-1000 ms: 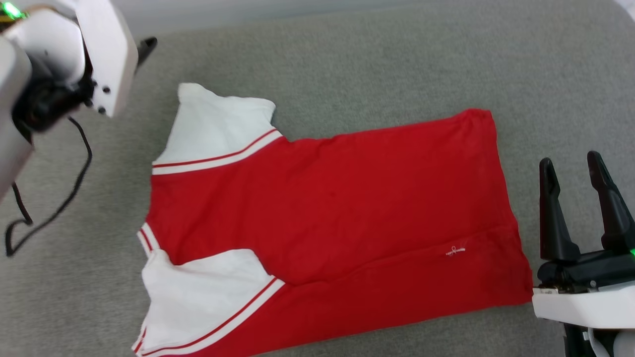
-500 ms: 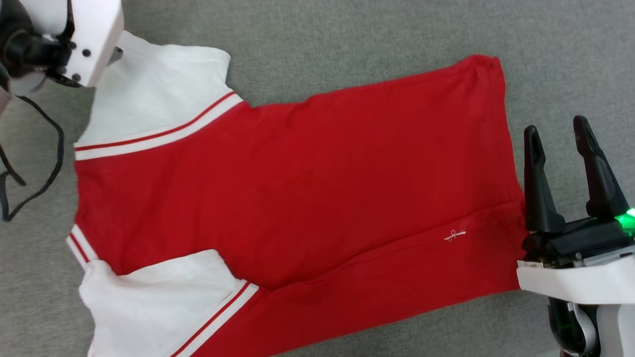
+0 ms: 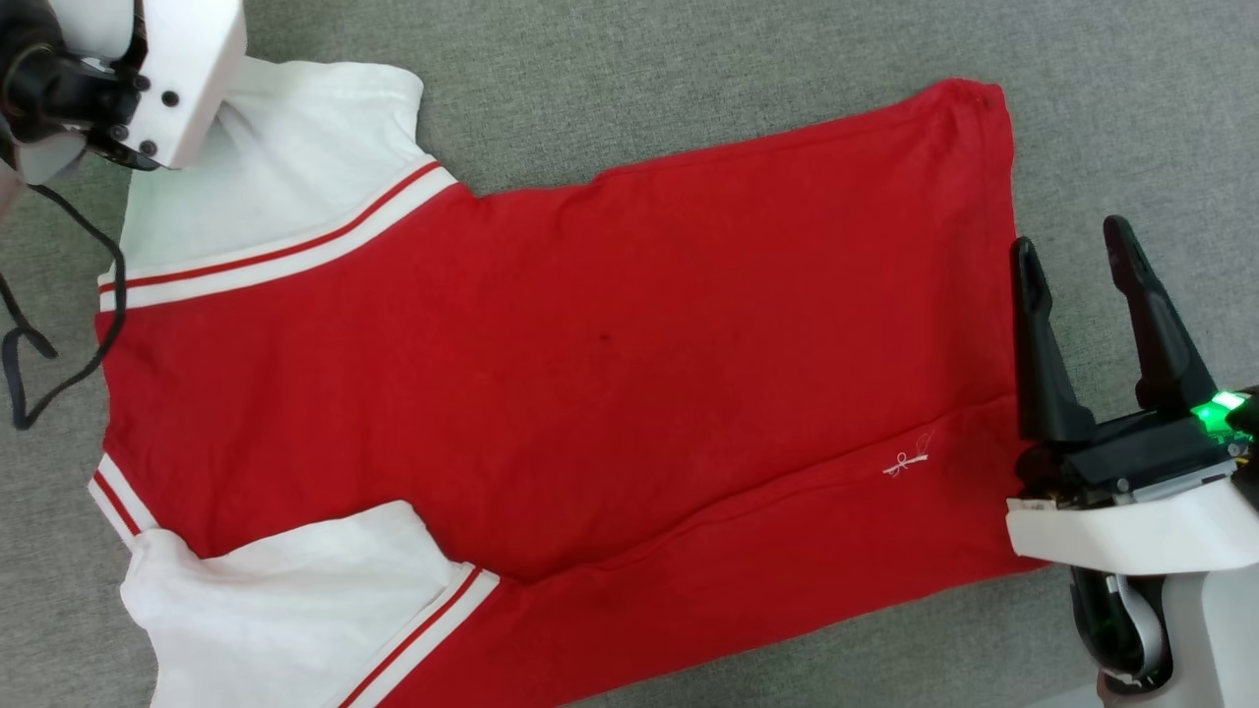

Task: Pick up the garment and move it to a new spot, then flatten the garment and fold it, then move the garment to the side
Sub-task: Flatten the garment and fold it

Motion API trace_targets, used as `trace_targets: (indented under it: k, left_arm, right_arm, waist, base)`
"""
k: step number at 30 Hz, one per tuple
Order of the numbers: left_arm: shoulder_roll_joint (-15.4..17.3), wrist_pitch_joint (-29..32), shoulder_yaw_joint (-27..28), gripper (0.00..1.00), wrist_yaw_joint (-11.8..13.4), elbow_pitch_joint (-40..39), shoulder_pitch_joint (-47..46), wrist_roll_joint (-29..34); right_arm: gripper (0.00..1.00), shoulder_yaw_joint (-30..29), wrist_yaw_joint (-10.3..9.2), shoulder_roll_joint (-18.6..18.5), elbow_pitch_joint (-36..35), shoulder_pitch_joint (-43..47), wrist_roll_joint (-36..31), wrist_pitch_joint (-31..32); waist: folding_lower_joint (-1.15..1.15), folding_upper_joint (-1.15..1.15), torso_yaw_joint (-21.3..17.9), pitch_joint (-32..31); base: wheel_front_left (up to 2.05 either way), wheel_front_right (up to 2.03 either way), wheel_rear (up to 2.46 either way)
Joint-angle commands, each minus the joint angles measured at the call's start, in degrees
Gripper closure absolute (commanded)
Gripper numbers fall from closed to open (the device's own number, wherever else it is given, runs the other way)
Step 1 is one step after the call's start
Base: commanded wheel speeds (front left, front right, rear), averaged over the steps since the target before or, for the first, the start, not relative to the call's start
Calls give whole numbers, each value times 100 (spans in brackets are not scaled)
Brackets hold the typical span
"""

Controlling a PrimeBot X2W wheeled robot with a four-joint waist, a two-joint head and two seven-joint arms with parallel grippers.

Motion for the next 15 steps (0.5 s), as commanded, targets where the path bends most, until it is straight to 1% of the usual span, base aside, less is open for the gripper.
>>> trace_targets:
  k: [1,4,7,12,15]
  left_arm:
    - [-26,-64,-124,100,-27,73,246,18]
    - [-67,-193,-85,100,-49,24,202,31]
    - [-115,-343,-94,100,-101,-57,178,53]
    - [-111,-672,-116,100,-189,-228,346,-8]
    - [-127,-893,-147,100,-234,-400,460,-47]
  right_arm:
    - [0,-16,-5,-16,7,-133,25,-31]
    - [0,-114,-5,11,-12,-134,19,-32]
    - [0,-285,-5,-43,-68,-192,-53,-33]
    - [0,-438,-5,-352,-95,-512,-250,7]
    - [0,-518,-5,-635,-175,-817,-392,334]
  waist:
    - [0,0,20,-30]
    - [0,0,111,-143]
    - [0,0,247,-318]
    - [0,0,431,-679]
    - [0,0,554,-857]
  base:
    - [0,0,0]
    - [0,0,0]
    - [0,0,0]
    - [0,0,0]
    - [0,0,0]
